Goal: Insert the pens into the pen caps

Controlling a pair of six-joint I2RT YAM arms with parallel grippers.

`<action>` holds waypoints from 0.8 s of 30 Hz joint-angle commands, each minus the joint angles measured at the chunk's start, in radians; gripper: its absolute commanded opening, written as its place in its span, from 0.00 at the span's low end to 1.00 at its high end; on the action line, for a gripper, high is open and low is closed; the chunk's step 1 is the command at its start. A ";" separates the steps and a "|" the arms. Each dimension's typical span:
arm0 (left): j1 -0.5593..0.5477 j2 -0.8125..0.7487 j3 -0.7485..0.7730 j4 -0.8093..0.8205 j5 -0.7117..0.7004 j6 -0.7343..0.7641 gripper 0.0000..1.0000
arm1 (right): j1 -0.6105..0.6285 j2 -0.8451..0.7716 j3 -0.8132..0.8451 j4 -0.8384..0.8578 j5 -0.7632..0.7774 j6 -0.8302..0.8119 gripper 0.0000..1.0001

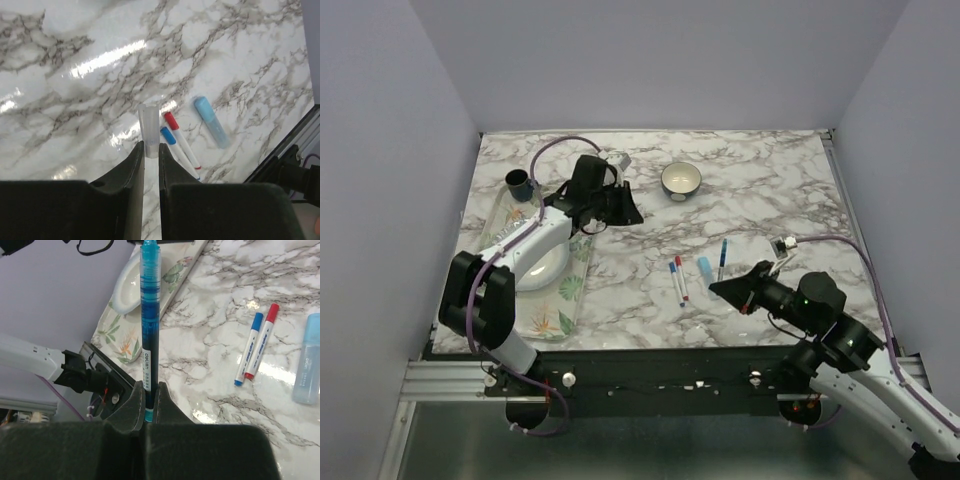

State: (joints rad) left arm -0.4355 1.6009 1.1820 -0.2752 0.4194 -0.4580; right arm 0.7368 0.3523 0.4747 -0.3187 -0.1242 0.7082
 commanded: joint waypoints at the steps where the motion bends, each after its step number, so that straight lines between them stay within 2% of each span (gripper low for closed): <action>1: -0.101 -0.013 -0.093 -0.100 -0.137 -0.041 0.00 | 0.004 0.022 -0.039 0.092 -0.040 0.046 0.01; 2: -0.153 -0.015 -0.096 -0.142 -0.237 -0.028 0.00 | 0.004 0.022 -0.050 0.092 -0.045 0.050 0.01; 4: -0.189 -0.018 -0.107 -0.205 -0.310 -0.019 0.00 | 0.004 0.010 -0.059 0.095 -0.045 0.060 0.01; 9: -0.226 -0.007 -0.143 -0.225 -0.454 -0.024 0.00 | 0.003 -0.019 -0.056 0.083 -0.022 0.062 0.01; 12: -0.238 0.030 -0.136 -0.225 -0.464 -0.015 0.00 | 0.004 -0.016 -0.039 0.064 -0.023 0.056 0.01; 15: -0.249 0.103 -0.116 -0.248 -0.465 0.016 0.04 | 0.004 -0.027 -0.036 0.053 -0.022 0.057 0.01; 19: -0.288 0.155 -0.096 -0.257 -0.530 0.025 0.05 | 0.003 -0.056 -0.044 0.040 -0.014 0.066 0.01; 21: -0.308 0.177 -0.081 -0.263 -0.548 0.031 0.11 | 0.004 -0.072 -0.047 0.033 -0.014 0.063 0.01; 22: -0.313 0.183 -0.075 -0.265 -0.548 0.044 0.21 | 0.004 -0.075 -0.047 0.023 -0.014 0.060 0.01; 24: -0.328 0.201 -0.059 -0.268 -0.550 0.056 0.30 | 0.004 -0.084 -0.041 0.010 -0.009 0.062 0.01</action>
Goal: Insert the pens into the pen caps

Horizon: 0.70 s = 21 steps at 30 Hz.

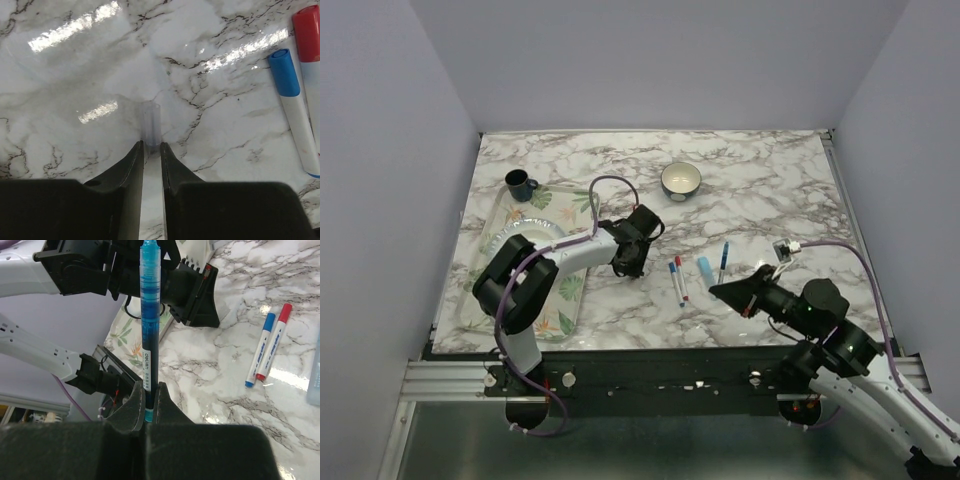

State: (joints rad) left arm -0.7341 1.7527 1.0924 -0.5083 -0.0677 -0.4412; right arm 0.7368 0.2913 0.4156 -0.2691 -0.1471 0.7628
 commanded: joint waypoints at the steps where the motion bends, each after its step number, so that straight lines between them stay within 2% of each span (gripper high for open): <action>1: -0.033 0.056 0.037 -0.038 -0.070 0.044 0.34 | 0.004 -0.024 0.023 -0.051 0.015 0.009 0.01; 7: -0.039 0.100 0.095 -0.064 -0.089 0.067 0.40 | 0.004 -0.050 0.046 -0.087 0.018 0.006 0.01; 21: -0.039 0.154 0.136 -0.067 -0.098 0.096 0.40 | 0.004 -0.073 0.040 -0.099 0.026 0.004 0.01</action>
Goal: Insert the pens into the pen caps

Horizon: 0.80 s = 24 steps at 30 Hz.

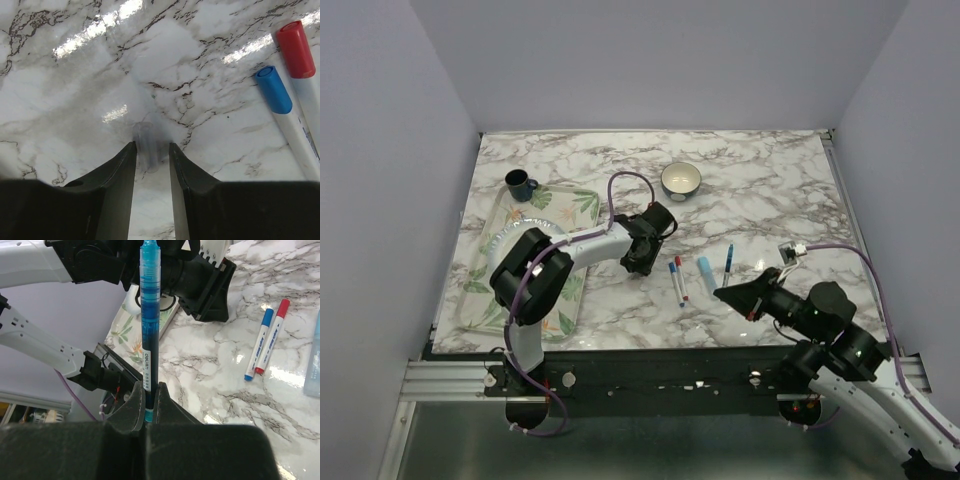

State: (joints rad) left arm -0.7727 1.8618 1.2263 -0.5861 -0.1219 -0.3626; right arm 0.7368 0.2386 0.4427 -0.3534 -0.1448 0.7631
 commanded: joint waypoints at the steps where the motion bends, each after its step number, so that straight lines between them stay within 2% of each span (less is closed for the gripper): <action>1: 0.000 0.043 0.001 0.011 -0.044 0.019 0.36 | 0.004 -0.021 0.013 -0.015 0.024 0.004 0.01; 3: 0.000 0.043 -0.004 0.009 -0.038 0.022 0.31 | 0.004 -0.022 0.011 -0.016 0.027 0.002 0.01; 4: 0.000 0.042 -0.004 0.008 -0.035 0.022 0.21 | 0.003 -0.022 0.013 -0.016 0.027 0.001 0.01; 7: 0.000 0.036 -0.005 0.003 -0.028 0.027 0.00 | 0.004 -0.018 0.010 -0.015 0.031 -0.001 0.01; 12: 0.001 -0.042 -0.014 0.029 0.059 -0.001 0.00 | 0.004 0.014 0.004 -0.010 0.024 0.010 0.01; 17: 0.000 -0.235 -0.030 0.132 0.292 -0.125 0.00 | 0.003 0.047 -0.033 0.105 -0.068 0.013 0.01; 20: 0.001 -0.363 -0.079 0.280 0.408 -0.244 0.00 | 0.004 0.053 -0.070 0.189 -0.110 0.036 0.01; 24: 0.009 -0.539 -0.217 0.666 0.479 -0.467 0.00 | 0.004 0.077 -0.133 0.319 -0.176 0.067 0.01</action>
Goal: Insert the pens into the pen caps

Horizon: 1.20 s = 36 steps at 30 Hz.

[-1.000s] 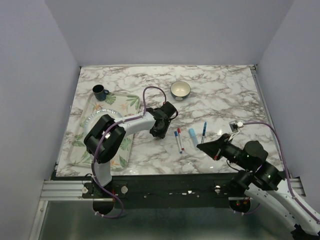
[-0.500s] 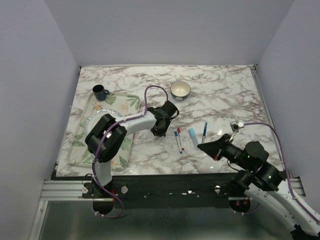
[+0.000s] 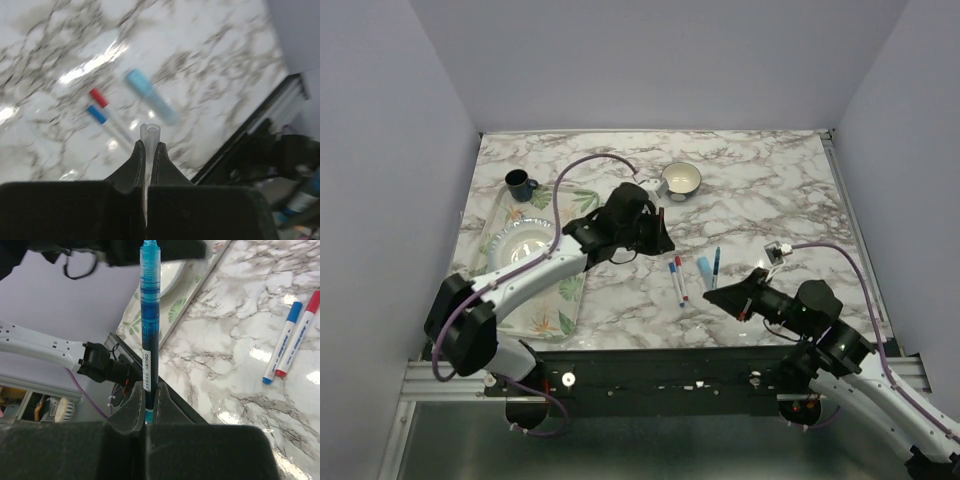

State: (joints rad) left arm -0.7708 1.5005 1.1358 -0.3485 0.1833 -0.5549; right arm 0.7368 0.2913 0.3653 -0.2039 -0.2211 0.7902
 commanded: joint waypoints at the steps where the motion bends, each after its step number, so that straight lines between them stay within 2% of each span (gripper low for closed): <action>1: 0.007 -0.224 -0.143 0.474 0.176 -0.308 0.00 | 0.006 0.046 -0.057 0.194 -0.124 0.038 0.01; 6: 0.008 -0.284 -0.140 0.603 0.183 -0.414 0.00 | 0.009 0.098 -0.046 0.277 -0.161 0.026 0.01; 8: 0.008 -0.315 -0.159 0.628 0.133 -0.461 0.00 | 0.012 0.129 -0.039 0.319 -0.179 0.024 0.01; 12: 0.008 -0.348 -0.169 0.684 0.073 -0.441 0.00 | 0.016 0.189 -0.014 0.360 -0.198 0.012 0.01; 36: 0.005 -0.229 -0.205 0.832 0.163 -0.539 0.00 | 0.039 0.249 0.053 0.376 -0.198 -0.034 0.01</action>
State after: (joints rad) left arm -0.7662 1.2732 0.9520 0.4191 0.3107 -1.0687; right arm 0.7670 0.5430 0.3855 0.1570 -0.4240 0.7834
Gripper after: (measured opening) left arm 0.024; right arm 0.034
